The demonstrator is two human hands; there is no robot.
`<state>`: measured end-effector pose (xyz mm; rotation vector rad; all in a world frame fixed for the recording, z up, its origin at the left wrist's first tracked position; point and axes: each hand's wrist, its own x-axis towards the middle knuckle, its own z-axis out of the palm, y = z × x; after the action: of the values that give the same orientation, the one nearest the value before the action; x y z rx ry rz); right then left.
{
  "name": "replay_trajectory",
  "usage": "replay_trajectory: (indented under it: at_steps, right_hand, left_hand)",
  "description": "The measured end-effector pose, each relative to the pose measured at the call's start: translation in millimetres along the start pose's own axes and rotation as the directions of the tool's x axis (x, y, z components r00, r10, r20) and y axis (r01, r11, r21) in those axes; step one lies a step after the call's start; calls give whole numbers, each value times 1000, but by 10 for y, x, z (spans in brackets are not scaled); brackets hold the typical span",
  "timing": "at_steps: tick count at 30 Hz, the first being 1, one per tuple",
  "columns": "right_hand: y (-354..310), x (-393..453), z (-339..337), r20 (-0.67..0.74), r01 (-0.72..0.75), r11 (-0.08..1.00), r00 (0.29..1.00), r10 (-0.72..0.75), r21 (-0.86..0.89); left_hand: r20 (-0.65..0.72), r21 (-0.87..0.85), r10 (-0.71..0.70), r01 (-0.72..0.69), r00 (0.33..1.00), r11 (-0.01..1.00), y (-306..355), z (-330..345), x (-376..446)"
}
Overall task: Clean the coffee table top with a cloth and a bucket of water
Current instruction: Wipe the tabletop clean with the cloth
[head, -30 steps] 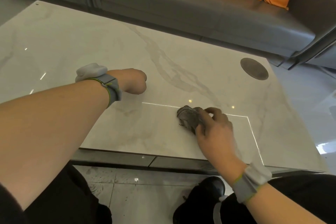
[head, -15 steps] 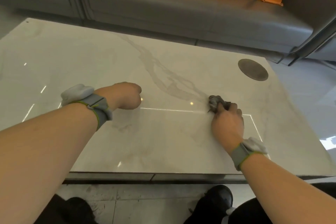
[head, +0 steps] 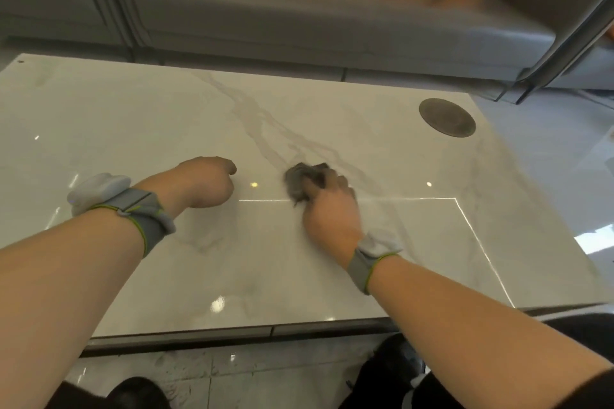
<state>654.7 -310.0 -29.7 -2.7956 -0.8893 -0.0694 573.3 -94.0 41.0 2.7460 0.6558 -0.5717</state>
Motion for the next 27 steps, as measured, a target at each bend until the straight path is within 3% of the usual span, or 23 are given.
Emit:
replay_trajectory:
  at_steps: [7, 11, 17, 24, 27]
  right_hand:
    - [-447, -758, -9, 25, 210, 976, 977, -212, 61]
    - [-532, -1066, -5, 6, 114, 993, 993, -114, 19]
    - [-962, -1523, 34, 9, 4, 1000, 1000, -4, 14]
    - [-1590, -1641, 149, 14, 10, 998, 1000, -11, 61]
    - [-1897, -1621, 211, 23, 50, 997, 998, -51, 65]
  left_hand:
    - [26, -124, 73, -70, 997, 990, -156, -58, -290]
    - [14, -116, 50, -49, 999, 992, -251, -90, -501]
    - [7, -24, -157, 158, 987, 987, -889, 135, -1059]
    - [-11, -172, -433, 425, 901, 889, -1891, 321, -1733]
    - [20, -194, -476, 470, 879, 861, -2191, 429, -1950]
